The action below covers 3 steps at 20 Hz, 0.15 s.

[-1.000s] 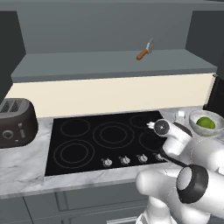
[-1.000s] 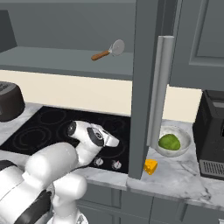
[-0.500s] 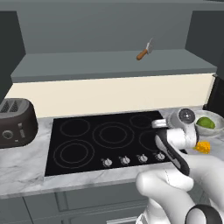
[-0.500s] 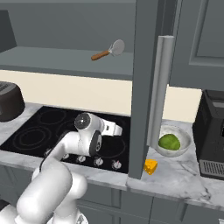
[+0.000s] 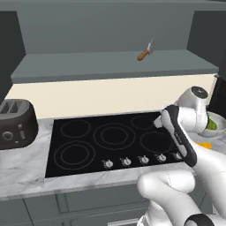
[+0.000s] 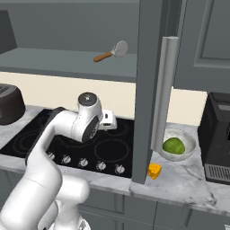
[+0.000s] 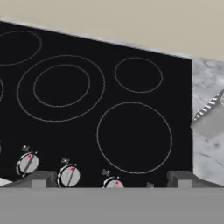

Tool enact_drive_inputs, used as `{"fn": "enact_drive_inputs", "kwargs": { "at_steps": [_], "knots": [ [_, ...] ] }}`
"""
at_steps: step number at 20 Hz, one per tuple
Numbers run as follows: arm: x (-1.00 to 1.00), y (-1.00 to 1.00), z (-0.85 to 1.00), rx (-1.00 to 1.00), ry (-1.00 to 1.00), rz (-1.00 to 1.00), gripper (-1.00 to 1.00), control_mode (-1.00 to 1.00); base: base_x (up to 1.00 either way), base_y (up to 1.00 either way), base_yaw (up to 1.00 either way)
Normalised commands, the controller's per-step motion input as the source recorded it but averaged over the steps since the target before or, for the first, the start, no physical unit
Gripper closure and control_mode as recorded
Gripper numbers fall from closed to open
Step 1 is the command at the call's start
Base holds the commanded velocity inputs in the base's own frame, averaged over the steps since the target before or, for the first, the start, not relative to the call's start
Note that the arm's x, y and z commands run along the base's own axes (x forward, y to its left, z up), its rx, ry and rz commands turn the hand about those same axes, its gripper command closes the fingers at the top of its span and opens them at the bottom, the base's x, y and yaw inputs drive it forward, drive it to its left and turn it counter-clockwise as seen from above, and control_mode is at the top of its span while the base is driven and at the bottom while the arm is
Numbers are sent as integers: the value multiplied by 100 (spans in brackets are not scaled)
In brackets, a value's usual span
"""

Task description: Pick the cheese from the fridge and the cheese grater from the cabinet and place them next to the salad bowl.

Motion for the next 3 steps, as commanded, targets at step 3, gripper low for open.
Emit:
{"fn": "enact_drive_inputs", "kwargs": {
  "at_steps": [3],
  "knots": [
    [-56,27,34,2,16,7,-100,-100,0,0,0]
  ]
}}
